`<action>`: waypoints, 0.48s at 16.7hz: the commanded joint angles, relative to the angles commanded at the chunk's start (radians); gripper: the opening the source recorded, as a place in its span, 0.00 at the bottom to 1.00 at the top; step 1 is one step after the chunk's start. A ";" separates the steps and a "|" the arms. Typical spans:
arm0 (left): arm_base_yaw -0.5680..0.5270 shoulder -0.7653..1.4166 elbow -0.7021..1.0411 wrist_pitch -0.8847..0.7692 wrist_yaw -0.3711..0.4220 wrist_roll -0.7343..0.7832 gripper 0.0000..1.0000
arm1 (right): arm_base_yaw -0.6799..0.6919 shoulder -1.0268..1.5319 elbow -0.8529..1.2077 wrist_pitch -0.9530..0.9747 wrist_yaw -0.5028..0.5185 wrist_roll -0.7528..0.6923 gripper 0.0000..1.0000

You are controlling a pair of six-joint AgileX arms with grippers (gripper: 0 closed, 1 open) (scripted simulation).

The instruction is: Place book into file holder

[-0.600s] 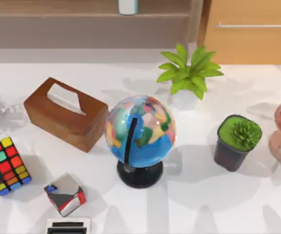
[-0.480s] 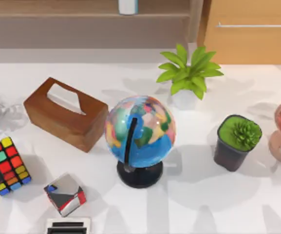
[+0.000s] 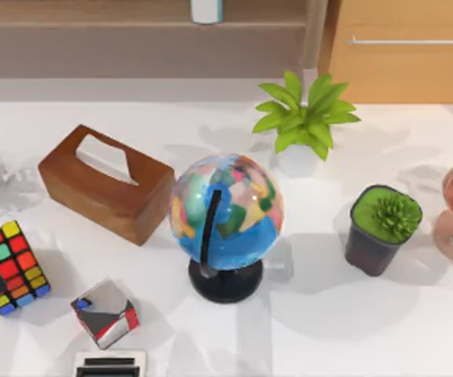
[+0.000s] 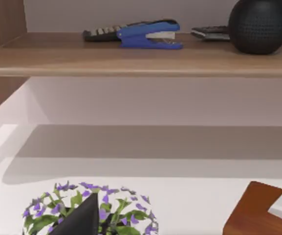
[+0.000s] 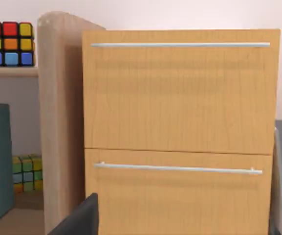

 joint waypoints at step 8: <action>0.000 0.000 0.000 0.000 0.000 0.000 1.00 | 0.313 0.968 0.703 0.280 0.273 -0.022 1.00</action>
